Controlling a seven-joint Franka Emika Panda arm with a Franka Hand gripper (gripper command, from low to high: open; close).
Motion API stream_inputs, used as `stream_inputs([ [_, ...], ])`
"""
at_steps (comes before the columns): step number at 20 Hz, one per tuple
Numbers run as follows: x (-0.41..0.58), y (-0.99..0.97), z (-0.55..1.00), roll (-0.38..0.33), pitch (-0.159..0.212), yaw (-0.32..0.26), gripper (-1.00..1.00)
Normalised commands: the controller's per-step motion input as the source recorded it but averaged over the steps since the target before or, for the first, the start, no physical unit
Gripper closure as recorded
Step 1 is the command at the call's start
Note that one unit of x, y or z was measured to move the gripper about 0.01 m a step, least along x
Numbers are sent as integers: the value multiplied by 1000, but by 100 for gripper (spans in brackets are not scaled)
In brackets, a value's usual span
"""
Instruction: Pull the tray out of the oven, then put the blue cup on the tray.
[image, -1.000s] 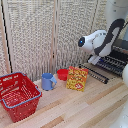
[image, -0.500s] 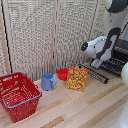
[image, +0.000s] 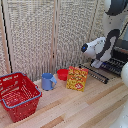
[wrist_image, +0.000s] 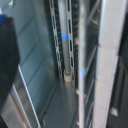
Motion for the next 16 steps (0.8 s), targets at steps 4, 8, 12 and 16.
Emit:
stream_inputs([
  [4, -99, 0, -17, -67, -5, -15, 100],
  [8, -84, -5, -4, -77, -1, -35, 100],
  [12, -50, -148, 52, -88, -6, -43, 100],
  [16, 44, 132, 85, -1, -52, 1, 100],
])
